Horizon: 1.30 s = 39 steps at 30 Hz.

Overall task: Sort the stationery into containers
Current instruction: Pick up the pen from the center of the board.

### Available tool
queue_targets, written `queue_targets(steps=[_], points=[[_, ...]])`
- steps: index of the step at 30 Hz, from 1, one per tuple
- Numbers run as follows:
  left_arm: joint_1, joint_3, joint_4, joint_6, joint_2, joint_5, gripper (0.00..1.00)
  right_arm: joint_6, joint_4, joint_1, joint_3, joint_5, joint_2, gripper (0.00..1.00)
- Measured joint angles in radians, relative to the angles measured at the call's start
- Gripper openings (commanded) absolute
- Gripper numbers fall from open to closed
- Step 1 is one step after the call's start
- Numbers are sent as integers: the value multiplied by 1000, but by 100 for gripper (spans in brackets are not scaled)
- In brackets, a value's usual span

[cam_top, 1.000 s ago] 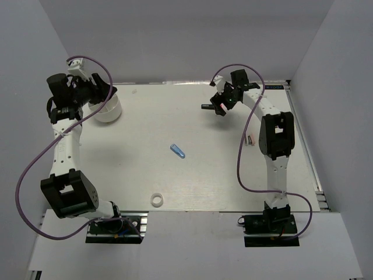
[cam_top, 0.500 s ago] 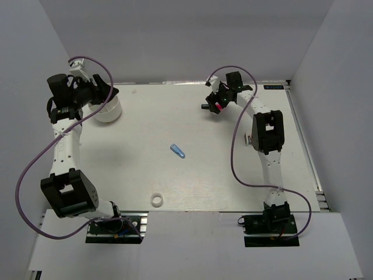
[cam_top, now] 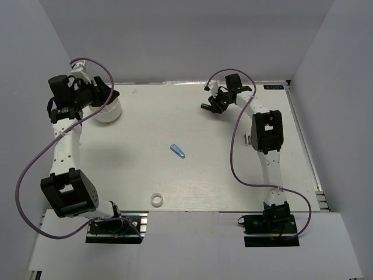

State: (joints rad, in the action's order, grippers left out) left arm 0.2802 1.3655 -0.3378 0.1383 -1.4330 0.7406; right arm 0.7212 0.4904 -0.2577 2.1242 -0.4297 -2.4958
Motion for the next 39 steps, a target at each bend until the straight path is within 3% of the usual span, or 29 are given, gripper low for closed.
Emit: queue_targets(steps=[5, 8, 9, 18, 24, 27, 34, 39], points=[[-3, -8, 4, -11, 3, 8, 73, 58, 54, -7, -21, -19, 17, 24], [-14, -69, 14, -28, 34, 14, 73, 72, 73, -16, -130, -34, 88, 2], [-22, -87, 8, -37, 44, 19, 73, 71, 82, -21, -173, -40, 114, 0], [-232, -262, -29, -145, 110, 57, 70, -39, 130, -73, -507, -124, 337, 0], [-332, -348, 49, -71, 76, 113, 66, -108, 167, -101, -540, -196, 421, 0], [-387, -356, 61, -113, 77, 94, 66, -197, 180, -104, -529, -268, 425, 0], [-675, -321, -35, -573, 133, -105, 64, -513, 155, -104, -572, -383, 425, 0], [-866, -431, -19, -939, 257, -233, 60, -738, 106, -111, -651, -366, 442, 0]])
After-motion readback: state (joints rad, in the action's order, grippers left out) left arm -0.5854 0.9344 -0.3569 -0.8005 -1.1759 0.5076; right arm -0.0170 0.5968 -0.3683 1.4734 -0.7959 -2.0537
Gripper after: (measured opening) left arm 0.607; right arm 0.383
